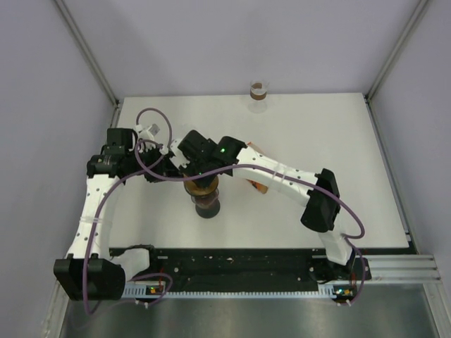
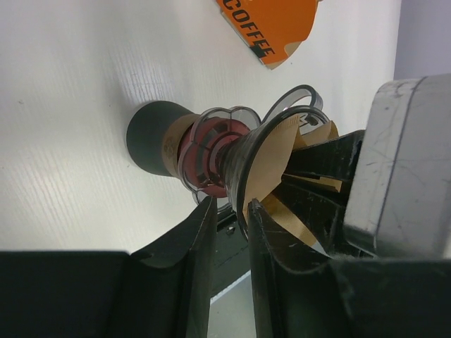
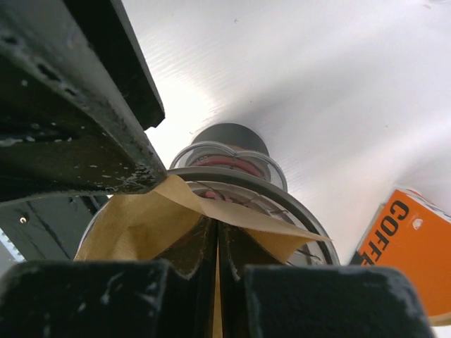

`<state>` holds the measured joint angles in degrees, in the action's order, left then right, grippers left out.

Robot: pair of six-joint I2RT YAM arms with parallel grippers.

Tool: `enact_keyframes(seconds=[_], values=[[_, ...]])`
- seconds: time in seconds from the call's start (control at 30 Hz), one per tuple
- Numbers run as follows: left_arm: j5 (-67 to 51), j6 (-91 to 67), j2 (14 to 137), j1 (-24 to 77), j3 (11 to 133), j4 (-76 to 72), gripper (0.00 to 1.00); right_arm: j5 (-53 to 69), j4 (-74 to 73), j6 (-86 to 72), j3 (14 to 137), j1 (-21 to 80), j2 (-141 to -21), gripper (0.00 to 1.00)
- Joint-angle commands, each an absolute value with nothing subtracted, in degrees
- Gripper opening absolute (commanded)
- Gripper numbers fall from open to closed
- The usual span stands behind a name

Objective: Place the coffee filter in the dripper
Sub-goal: Place the coffee filter in the dripper holder.

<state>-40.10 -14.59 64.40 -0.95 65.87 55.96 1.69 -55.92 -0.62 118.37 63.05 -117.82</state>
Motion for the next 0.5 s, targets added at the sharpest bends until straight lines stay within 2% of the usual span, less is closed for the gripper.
enact_keyframes(seconds=[0.0,0.47], values=[[-40.78,-12.22,63.63,-0.26,66.09,54.32,0.29,-1.58,-52.56,-0.35,121.99,63.81,-115.06,0.0],[-40.34,-11.78,64.25,-0.26,68.38,55.02,0.29,-1.06,-47.73,-1.67,113.29,63.72,-110.39,0.0]])
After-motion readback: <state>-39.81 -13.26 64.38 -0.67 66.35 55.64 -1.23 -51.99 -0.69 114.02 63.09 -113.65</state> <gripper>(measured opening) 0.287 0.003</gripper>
